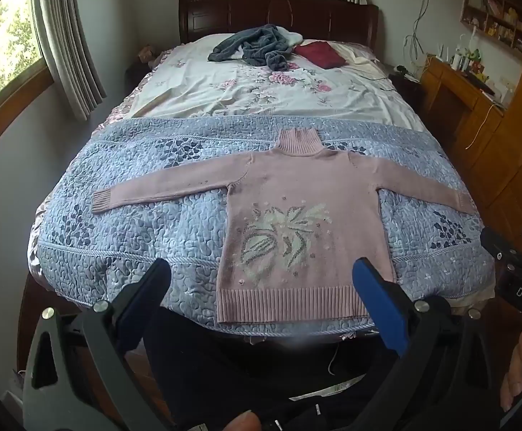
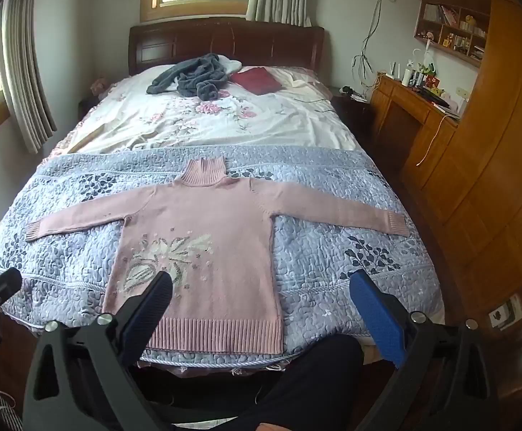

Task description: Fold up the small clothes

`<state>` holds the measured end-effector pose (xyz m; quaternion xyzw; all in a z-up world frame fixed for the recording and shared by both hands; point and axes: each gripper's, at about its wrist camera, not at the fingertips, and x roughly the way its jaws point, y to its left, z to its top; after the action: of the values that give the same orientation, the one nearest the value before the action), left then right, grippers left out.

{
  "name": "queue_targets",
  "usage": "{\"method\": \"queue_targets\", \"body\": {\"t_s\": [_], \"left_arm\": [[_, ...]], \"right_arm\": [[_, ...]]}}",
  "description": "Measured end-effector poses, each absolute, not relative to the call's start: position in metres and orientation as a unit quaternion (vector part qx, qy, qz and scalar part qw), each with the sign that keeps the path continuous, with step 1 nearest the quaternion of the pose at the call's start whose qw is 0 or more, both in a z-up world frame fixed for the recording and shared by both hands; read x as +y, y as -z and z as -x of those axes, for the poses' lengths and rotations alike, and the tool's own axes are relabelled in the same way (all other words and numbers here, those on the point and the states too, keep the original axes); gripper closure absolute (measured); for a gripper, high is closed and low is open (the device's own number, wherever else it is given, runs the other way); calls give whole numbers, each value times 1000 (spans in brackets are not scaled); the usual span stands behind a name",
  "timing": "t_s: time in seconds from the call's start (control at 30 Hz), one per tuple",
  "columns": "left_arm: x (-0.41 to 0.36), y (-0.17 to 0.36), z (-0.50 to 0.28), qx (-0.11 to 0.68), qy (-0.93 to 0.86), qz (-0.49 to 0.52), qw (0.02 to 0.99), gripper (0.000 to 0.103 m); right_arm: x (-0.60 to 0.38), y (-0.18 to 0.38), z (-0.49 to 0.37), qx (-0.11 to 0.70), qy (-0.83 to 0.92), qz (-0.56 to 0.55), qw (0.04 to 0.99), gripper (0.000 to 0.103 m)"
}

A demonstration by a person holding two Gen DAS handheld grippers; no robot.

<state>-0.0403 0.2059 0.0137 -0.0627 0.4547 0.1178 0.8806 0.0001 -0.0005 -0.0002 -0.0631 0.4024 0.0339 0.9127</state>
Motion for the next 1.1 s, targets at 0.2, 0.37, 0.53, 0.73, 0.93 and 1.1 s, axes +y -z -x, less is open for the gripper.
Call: {"method": "queue_targets", "body": {"t_s": [0.2, 0.37, 0.53, 0.73, 0.93, 1.1], "left_arm": [[205, -13, 41, 454, -123, 57, 881, 3], [204, -12, 40, 455, -122, 57, 880, 3], [208, -11, 38, 453, -122, 54, 881, 3], [205, -12, 37, 452, -121, 55, 882, 3], [204, -13, 36, 451, -118, 53, 883, 3], [203, -13, 35, 452, -117, 53, 883, 3]], "right_arm": [[0, 0, -1, 406, -33, 66, 911, 4], [0, 0, -1, 406, -32, 67, 911, 4], [1, 0, -2, 405, -31, 67, 911, 4], [1, -1, -8, 401, -29, 70, 913, 4], [0, -6, -6, 399, -28, 69, 914, 4], [-2, -9, -6, 399, -26, 68, 914, 4]]}}
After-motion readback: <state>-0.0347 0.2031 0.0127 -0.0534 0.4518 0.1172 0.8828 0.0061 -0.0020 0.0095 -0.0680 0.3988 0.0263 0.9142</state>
